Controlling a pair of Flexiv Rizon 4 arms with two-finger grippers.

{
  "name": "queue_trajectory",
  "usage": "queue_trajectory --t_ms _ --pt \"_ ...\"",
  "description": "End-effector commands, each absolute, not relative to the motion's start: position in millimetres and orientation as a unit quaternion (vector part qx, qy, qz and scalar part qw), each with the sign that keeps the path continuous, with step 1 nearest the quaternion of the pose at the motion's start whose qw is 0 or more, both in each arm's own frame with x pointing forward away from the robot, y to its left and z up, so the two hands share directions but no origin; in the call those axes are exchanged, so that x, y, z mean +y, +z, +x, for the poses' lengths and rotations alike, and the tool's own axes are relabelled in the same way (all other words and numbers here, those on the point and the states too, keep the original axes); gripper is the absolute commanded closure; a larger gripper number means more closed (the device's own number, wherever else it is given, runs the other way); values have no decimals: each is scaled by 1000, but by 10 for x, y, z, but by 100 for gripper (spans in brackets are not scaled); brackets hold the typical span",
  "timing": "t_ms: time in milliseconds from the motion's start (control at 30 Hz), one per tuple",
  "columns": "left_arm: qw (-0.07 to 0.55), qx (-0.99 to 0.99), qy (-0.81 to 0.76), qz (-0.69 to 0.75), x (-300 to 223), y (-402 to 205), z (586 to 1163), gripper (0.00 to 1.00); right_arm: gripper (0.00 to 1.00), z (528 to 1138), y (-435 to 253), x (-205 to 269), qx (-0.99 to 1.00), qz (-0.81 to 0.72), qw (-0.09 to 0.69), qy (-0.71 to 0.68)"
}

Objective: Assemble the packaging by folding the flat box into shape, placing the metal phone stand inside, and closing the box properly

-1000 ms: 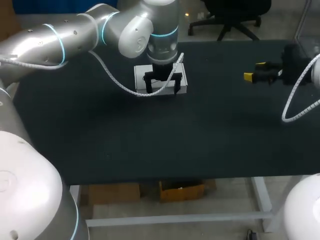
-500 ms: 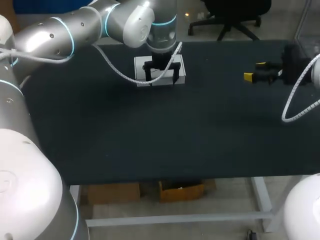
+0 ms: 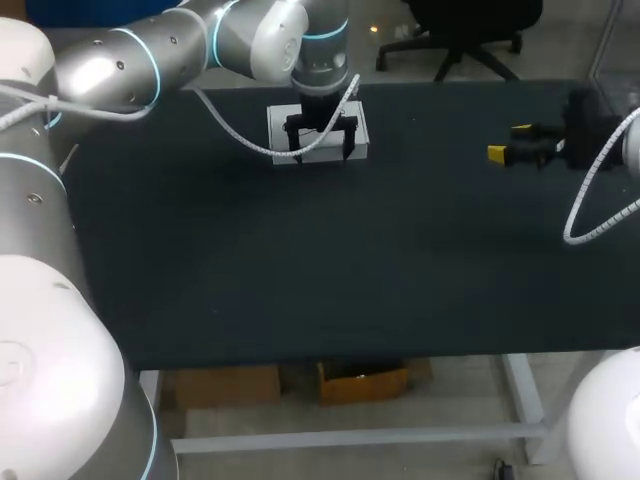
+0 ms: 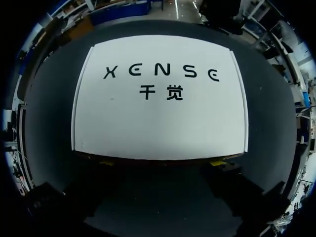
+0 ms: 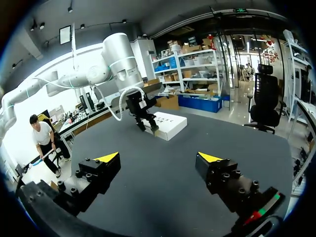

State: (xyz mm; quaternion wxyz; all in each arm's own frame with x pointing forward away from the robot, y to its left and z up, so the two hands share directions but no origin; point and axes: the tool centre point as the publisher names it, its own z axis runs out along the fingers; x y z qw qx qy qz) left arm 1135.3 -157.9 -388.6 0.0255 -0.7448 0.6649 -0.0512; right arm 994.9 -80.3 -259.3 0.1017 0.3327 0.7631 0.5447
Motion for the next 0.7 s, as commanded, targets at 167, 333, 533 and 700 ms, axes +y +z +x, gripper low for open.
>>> queue_trajectory --t_ms 167,333,533,700 --pt "21 674 -74 -735 -1524 -3662 11228 0 0 9949 -2597 -815 762 331 101 547" --pt "39 690 -109 -715 -1499 -3448 10962 0 0 9949 -2597 -815 762 331 101 547" --pt "69 698 -172 -691 -1419 -3263 10657 0 0 9949 -2597 -815 762 331 101 547" --pt "92 697 -229 -673 -1330 -3170 10433 0 0 9949 -2597 -815 762 331 101 547"
